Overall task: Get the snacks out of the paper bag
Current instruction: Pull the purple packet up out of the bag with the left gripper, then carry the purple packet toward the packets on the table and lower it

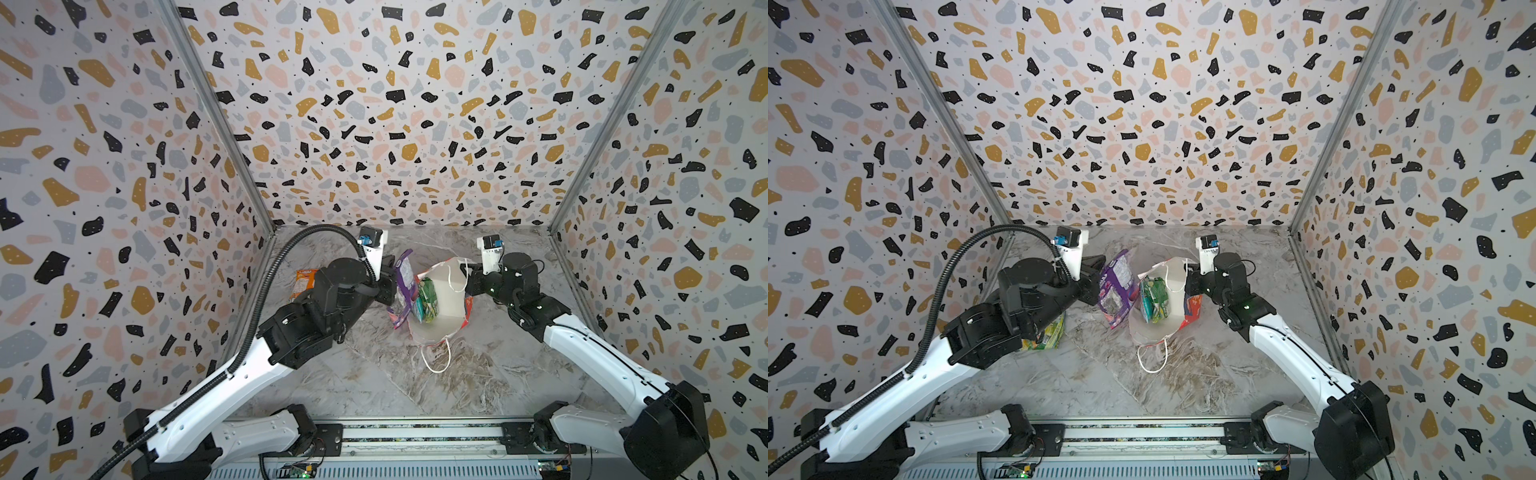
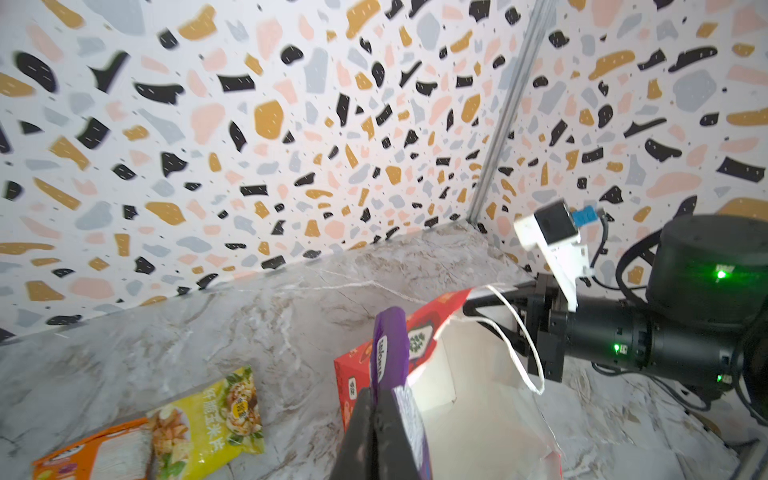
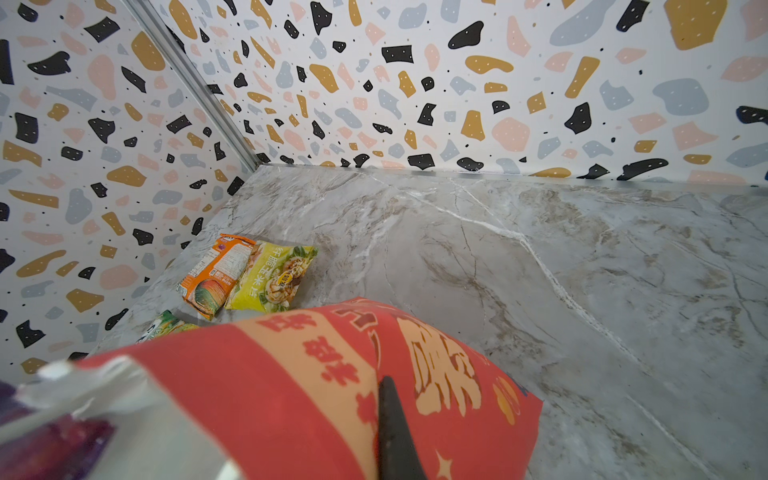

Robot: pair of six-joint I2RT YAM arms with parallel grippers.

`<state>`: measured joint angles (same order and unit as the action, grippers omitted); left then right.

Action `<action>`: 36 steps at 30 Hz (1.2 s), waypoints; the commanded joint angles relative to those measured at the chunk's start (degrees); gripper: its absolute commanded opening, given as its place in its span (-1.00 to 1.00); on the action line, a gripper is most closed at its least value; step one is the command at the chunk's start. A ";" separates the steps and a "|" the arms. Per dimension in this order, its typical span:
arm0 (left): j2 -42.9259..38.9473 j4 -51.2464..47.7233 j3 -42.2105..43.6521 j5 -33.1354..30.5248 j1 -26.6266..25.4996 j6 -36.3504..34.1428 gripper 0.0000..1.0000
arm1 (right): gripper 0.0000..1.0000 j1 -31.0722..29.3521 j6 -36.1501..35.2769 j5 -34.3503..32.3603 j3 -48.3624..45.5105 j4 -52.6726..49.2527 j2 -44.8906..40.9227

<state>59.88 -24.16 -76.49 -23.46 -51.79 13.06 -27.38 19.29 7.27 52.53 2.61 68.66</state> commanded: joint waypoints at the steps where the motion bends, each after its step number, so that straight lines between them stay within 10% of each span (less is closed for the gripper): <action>1: -2.30 -1.20 -2.74 -5.89 0.60 -2.15 -1.00 | -1.00 0.31 1.07 0.20 0.70 4.52 -2.40; 13: -9.08 5.45 18.41 -19.88 2.38 -2.38 -1.00 | -1.00 0.28 1.10 0.87 0.70 4.51 -2.05; 25: -9.99 15.72 38.04 -20.25 7.49 2.63 -1.00 | -1.00 0.31 1.02 0.82 0.20 4.86 -1.83; 36: -7.01 21.38 44.62 -17.08 8.42 -6.32 -1.00 | -1.00 0.31 1.20 1.29 0.11 5.21 -1.20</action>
<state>52.40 -9.41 -31.97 -40.75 -43.66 10.09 -27.27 19.64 7.75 52.10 3.51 68.66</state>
